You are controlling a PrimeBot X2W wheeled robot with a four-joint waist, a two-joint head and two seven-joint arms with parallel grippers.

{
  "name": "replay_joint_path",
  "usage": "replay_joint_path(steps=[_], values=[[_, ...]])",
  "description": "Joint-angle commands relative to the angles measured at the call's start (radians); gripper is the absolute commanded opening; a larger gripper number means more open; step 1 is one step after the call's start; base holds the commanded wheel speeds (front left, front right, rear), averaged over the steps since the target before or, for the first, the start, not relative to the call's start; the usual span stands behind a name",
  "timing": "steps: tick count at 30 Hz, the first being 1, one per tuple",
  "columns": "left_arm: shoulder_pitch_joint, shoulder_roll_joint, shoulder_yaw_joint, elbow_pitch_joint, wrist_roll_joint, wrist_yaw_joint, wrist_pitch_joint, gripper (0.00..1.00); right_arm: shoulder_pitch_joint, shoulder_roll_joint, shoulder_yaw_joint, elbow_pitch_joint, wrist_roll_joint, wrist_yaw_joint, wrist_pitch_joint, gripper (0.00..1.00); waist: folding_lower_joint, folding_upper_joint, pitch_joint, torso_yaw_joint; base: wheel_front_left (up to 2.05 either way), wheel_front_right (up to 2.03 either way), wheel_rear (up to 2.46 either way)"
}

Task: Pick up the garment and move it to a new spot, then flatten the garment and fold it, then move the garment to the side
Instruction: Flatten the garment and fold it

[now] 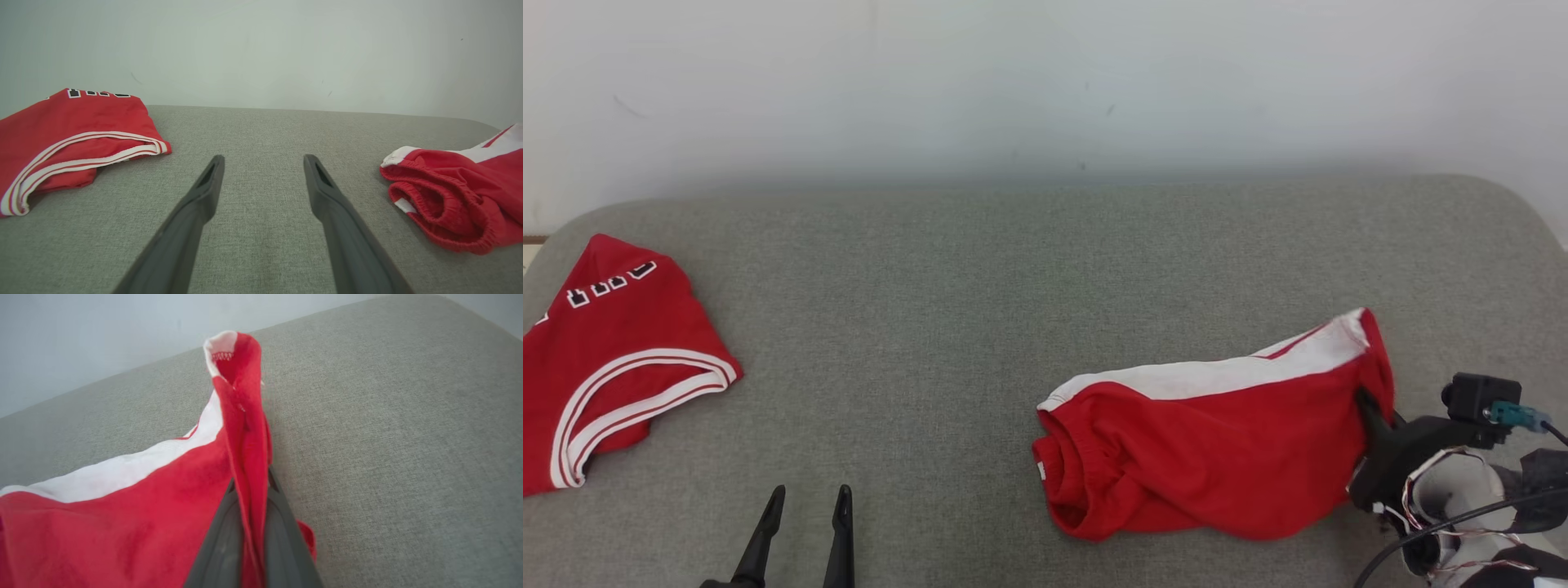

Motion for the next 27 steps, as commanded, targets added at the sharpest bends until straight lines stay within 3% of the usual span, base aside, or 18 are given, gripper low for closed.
replay_joint_path(steps=[1, 8, 16, 20, 27], values=[[0.008, 0.0, 0.0, 0.004, -0.006, 0.002, -0.005, 1.0, 0.016, 0.004, 0.008, -0.022, 0.02, -0.001, 0.003, 0.0, -0.0001, -0.0001, -0.001, -0.004, 0.0, 0.0, 0.0], [0.009, 0.0, -0.012, 0.007, -0.011, 0.004, -0.005, 1.0, 0.053, -0.003, 0.085, -0.276, 0.151, -0.001, 0.059, 0.0, -0.0001, -0.0001, -0.012, -0.016, 0.0, 0.0, 0.0], [0.005, 0.0, -0.028, 0.008, -0.022, 0.004, -0.005, 1.0, 0.094, 0.002, 0.153, -0.487, 0.208, -0.001, 0.116, 0.0, -0.0001, -0.0001, -0.01, 0.007, 0.0, 0.0, 0.0], [0.002, 0.0, -0.033, 0.011, -0.029, 0.006, -0.005, 1.0, 0.105, 0.027, 0.19, -0.528, 0.192, -0.001, 0.15, 0.0, -0.0001, -0.0001, -0.008, 0.022, 0.0, 0.0, 0.0], [-0.016, 0.0, -0.056, 0.017, -0.032, 0.008, -0.005, 1.0, 0.108, 0.082, 0.216, -0.493, 0.146, -0.001, 0.17, 0.0, -0.0001, -0.0001, -0.003, 0.06, 0.0, 0.0, 0.0]])
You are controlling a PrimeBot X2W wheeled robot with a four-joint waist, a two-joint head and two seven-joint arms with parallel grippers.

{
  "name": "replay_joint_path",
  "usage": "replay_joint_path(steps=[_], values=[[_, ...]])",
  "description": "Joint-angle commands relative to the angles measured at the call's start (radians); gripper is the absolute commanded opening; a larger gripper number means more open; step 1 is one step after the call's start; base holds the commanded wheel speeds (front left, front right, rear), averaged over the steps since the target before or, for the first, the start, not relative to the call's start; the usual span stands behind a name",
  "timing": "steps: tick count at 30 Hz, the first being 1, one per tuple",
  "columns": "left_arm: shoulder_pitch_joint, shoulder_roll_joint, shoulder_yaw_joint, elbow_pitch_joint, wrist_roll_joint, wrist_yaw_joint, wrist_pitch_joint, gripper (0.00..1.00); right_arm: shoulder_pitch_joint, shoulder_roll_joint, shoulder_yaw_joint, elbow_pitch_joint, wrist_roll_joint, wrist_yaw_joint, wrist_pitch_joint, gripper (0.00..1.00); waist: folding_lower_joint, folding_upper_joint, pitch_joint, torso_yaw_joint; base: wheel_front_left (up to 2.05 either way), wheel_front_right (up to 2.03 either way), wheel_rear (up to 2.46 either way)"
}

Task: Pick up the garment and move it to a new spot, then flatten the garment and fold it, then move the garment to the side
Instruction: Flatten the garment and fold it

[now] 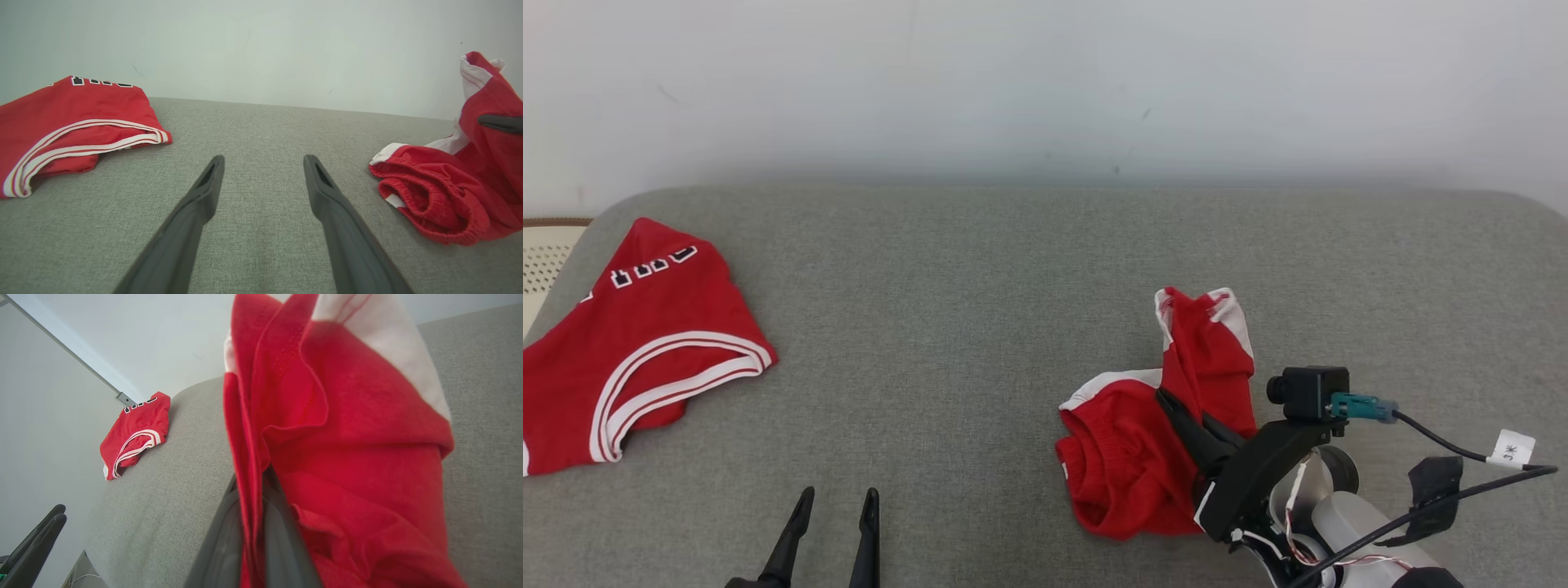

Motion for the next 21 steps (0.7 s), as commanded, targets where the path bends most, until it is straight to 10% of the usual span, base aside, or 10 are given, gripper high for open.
replay_joint_path(steps=[1, 16, 19, 20, 21], values=[[-0.012, 0.0, -0.008, 0.002, -0.004, 0.002, -0.005, 1.0, 0.008, 0.013, 0.002, 0.02, -0.016, -0.001, 0.002, 0.0, 0.0, 0.0, 0.004, 0.02, 0.0, 0.0, 0.0], [-0.033, 0.0, -0.043, 0.013, -0.014, 0.007, -0.005, 1.0, -0.014, 0.124, 0.04, 0.162, -0.061, -0.001, -0.046, 0.0, 0.0, 0.0, 0.027, 0.057, 0.0, 0.0, 0.0], [-0.032, 0.0, -0.049, 0.017, -0.016, 0.007, -0.005, 1.0, -0.02, 0.136, 0.049, 0.181, -0.049, -0.001, -0.064, 0.47, 0.0, 0.0, 0.029, 0.058, 0.0, 0.0, 0.0], [-0.033, 0.0, -0.05, 0.017, -0.016, 0.007, -0.005, 1.0, -0.018, 0.141, 0.052, 0.179, -0.033, -0.001, -0.066, 0.98, 0.0, 0.0, 0.03, 0.058, 0.0, 0.0, 0.0], [-0.033, 0.0, -0.05, 0.017, -0.016, 0.008, -0.005, 1.0, -0.018, 0.141, 0.052, 0.174, -0.024, -0.001, -0.073, 1.0, 0.0, 0.0, 0.03, 0.057, 0.0, 0.0, 0.0]])
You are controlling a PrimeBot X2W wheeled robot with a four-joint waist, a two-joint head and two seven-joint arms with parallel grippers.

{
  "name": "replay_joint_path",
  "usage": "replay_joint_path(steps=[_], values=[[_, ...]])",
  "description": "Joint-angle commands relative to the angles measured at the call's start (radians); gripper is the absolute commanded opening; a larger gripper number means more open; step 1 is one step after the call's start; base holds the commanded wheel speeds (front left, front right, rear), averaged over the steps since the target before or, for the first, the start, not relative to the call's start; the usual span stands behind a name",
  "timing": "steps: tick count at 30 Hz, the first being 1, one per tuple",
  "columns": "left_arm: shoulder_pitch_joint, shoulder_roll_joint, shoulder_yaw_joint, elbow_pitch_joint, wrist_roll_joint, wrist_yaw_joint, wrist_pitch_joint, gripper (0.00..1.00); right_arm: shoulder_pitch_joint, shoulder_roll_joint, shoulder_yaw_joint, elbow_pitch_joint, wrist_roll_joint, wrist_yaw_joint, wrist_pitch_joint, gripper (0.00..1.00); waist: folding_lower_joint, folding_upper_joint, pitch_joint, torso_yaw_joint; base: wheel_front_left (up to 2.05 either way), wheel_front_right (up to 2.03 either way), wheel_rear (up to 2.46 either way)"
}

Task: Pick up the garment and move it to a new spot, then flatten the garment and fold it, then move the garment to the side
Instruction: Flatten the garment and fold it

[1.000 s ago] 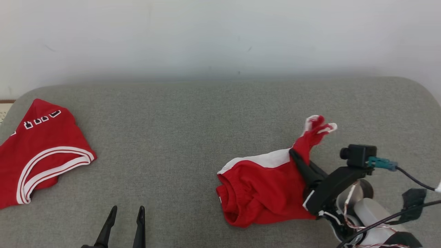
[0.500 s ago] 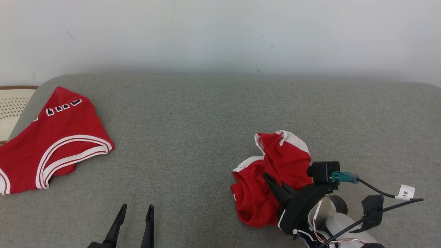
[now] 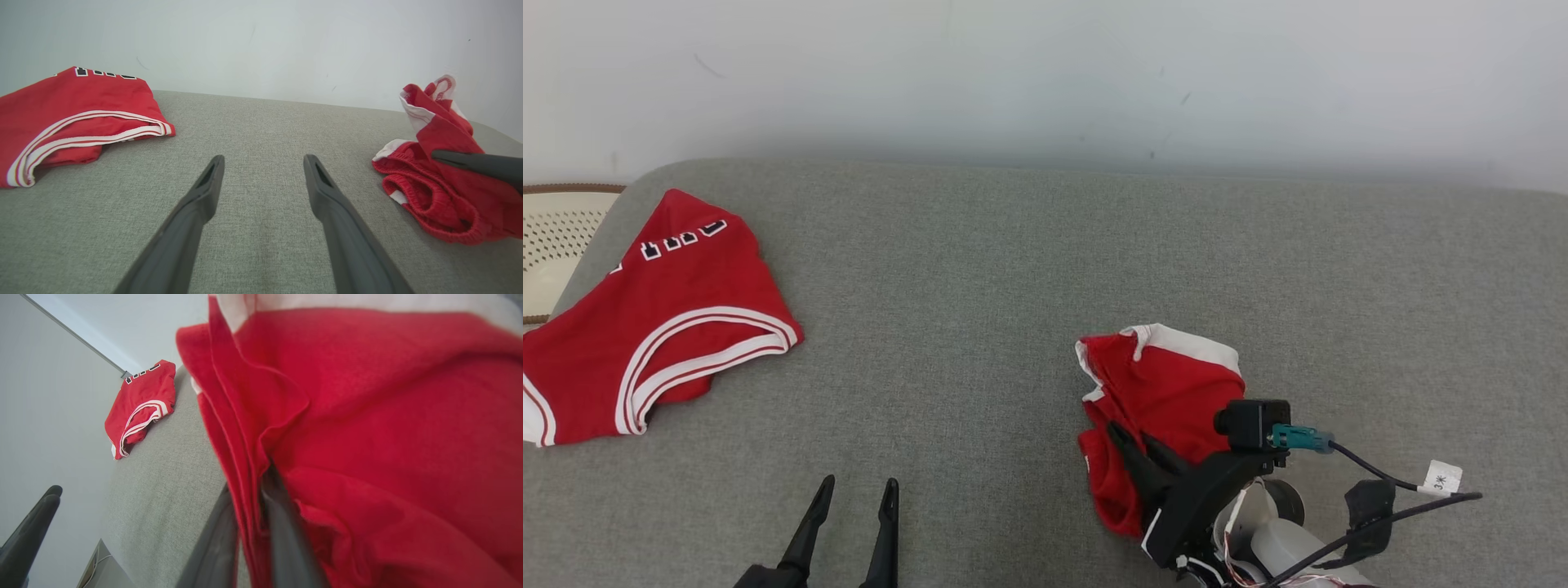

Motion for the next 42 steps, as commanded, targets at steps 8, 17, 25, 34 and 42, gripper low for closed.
replay_joint_path(steps=[8, 17, 25, 34, 42], values=[[0.008, 0.0, 0.003, 0.004, -0.004, 0.001, -0.005, 1.0, 0.001, -0.048, -0.004, -0.117, 0.069, -0.001, -0.072, 1.0, 0.0, 0.0, -0.005, -0.009, 0.0, 0.0, 0.0], [0.019, 0.0, 0.011, -0.003, 0.001, 0.003, -0.005, 1.0, 0.045, -0.15, -0.105, -0.271, 0.06, -0.001, -0.15, 1.0, 0.0, 0.0, -0.007, -0.023, 0.0, 0.0, 0.0], [0.017, 0.0, 0.015, -0.011, 0.007, -0.002, -0.005, 1.0, 0.095, -0.176, -0.261, -0.228, -0.131, -0.001, -0.211, 1.0, 0.0, 0.0, 0.002, -0.028, 0.0, 0.0, 0.0], [0.007, 0.0, 0.018, -0.014, 0.011, -0.005, -0.005, 1.0, 0.127, -0.133, -0.332, -0.173, -0.27, -0.001, -0.237, 0.0, 0.0, 0.0, 0.019, -0.03, 0.0, 0.0, 0.0], [-0.019, 0.0, 0.007, -0.004, 0.013, -0.014, -0.005, 1.0, 0.063, -0.111, -0.301, -0.051, -0.405, -0.001, -0.254, 0.0, 0.0, 0.0, 0.038, -0.017, 0.0, 0.0, 0.0]])
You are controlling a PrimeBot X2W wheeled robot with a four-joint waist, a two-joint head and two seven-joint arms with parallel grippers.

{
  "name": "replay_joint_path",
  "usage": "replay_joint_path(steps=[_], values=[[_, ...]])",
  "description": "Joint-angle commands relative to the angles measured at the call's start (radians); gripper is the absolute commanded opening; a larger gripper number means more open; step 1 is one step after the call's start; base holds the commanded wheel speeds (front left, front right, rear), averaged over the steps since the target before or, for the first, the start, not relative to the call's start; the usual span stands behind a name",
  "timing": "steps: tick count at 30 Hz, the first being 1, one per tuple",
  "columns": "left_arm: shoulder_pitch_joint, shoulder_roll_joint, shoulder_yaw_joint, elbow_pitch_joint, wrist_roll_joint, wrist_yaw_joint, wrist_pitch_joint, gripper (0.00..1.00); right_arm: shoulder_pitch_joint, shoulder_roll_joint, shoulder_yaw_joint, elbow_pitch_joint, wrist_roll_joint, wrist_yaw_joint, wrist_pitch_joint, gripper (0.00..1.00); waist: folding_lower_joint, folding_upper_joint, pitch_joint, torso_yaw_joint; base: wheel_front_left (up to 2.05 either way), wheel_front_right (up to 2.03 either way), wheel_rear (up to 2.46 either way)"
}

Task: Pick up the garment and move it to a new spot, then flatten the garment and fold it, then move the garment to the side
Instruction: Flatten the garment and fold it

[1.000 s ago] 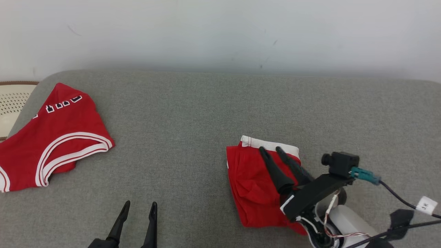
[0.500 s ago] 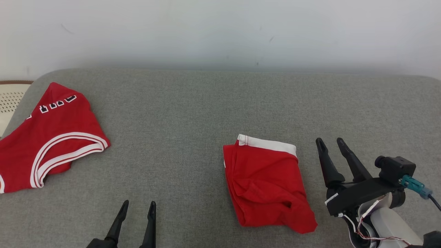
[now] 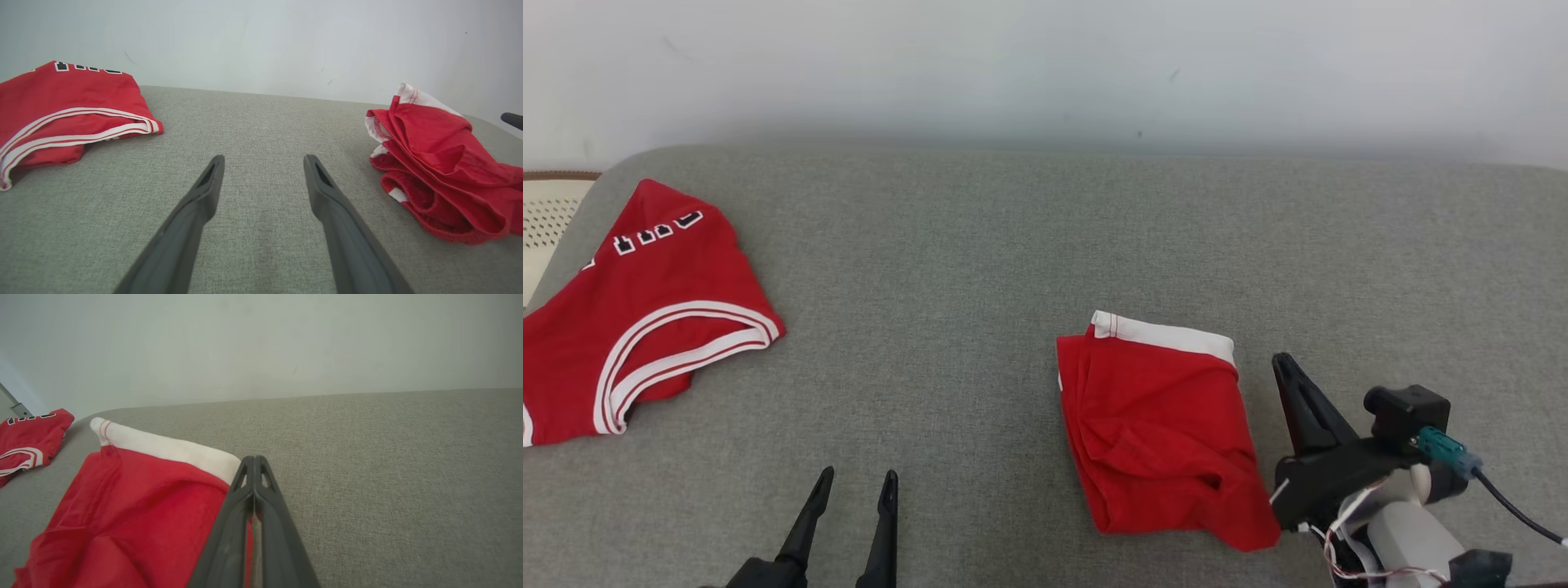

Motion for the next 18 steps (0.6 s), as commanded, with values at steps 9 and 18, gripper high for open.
replay_joint_path(steps=[9, 18], values=[[-0.02, 0.0, -0.002, 0.011, 0.019, -0.013, -0.005, 1.0, -0.022, 0.058, -0.047, 0.009, -0.09, -0.001, -0.006, 0.0, 0.0, -0.0001, 0.011, 0.049, 0.0, 0.0, 0.0], [-0.023, 0.0, -0.011, 0.019, 0.007, -0.01, -0.005, 1.0, -0.046, 0.088, -0.04, 0.153, -0.132, -0.001, -0.006, 0.0, 0.0, -0.0001, 0.011, 0.086, 0.0, 0.0, 0.0]])
